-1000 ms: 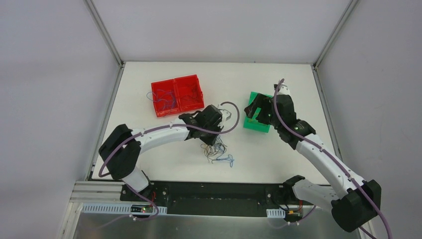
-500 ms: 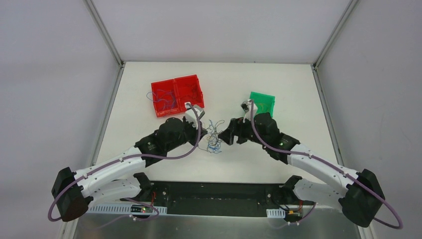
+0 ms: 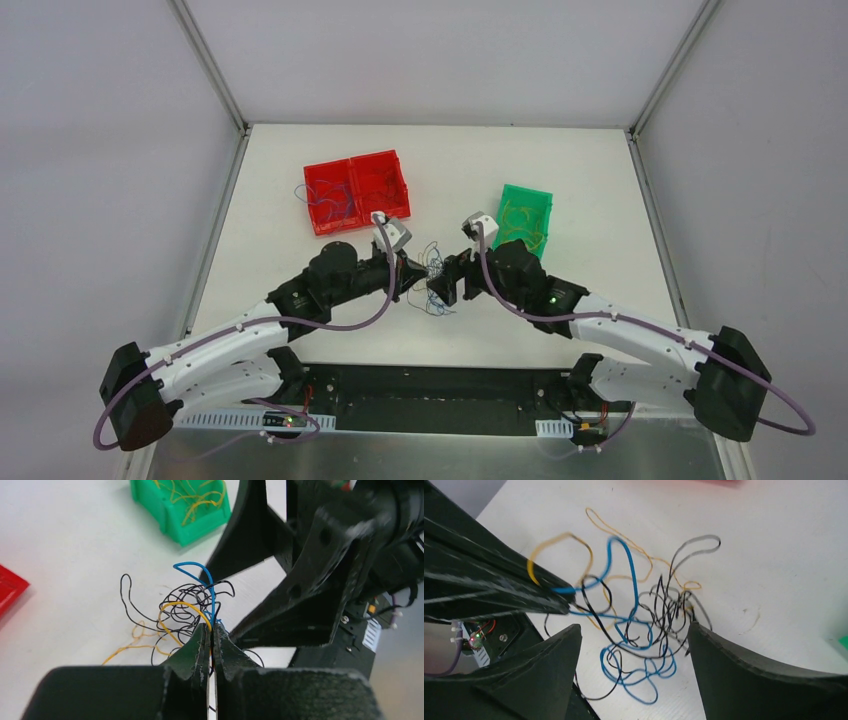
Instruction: Untangle the cables
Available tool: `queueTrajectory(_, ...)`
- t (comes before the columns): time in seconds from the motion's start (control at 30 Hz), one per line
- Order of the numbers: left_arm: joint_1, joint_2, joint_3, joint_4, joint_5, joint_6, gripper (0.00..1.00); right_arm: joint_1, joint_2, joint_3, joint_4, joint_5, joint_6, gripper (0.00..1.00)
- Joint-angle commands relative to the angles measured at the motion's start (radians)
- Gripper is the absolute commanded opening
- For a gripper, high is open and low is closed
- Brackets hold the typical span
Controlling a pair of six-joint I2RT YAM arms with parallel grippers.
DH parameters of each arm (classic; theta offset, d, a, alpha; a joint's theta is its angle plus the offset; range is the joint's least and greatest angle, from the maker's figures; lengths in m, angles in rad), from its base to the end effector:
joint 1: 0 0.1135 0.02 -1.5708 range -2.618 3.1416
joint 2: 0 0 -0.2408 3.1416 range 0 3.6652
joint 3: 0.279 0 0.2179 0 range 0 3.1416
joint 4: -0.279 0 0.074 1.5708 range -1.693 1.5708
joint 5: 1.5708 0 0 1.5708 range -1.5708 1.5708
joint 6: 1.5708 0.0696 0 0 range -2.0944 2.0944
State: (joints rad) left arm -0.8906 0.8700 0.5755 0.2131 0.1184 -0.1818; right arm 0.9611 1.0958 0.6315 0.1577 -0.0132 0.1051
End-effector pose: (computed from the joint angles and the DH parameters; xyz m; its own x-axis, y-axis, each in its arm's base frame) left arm 0.1353 -0.1803 0.2825 -0.2033 -0.0342 -0.9785 0.8229 0.5356 -0.1896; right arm 0.1487 0.2145 0.2442 -0.2586 -0.1871 -0.9477 -0.8043 0.5851 0.1040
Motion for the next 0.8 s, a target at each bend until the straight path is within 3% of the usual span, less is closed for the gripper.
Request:
queueTrajectory(0.0, -0.004, 0.043, 0.042, 0.057, 0.186, 0.017, 0.00, 0.005, -0.112, -0.026, 0.093, 0.049, -0.053, 0.81)
queueTrajectory(0.3, -0.004, 0.039, 0.035, 0.116, 0.384, 0.016, 0.00, 0.006, -0.197, -0.020, 0.043, -0.269, -0.133, 0.79)
queueTrajectory(0.4, -0.003, 0.032, 0.025, 0.142, 0.417, 0.013, 0.00, 0.007, -0.187, -0.013, 0.037, -0.295, -0.129, 0.72)
queueTrajectory(0.57, -0.003, 0.005, 0.010, 0.152, 0.396, 0.014, 0.00, 0.005, -0.190, -0.002, 0.022, -0.387, -0.127, 0.64)
queueTrajectory(0.77, -0.003, -0.019, -0.007, 0.165, 0.371, 0.013, 0.03, 0.007, -0.173, 0.020, -0.009, -0.415, -0.130, 0.63)
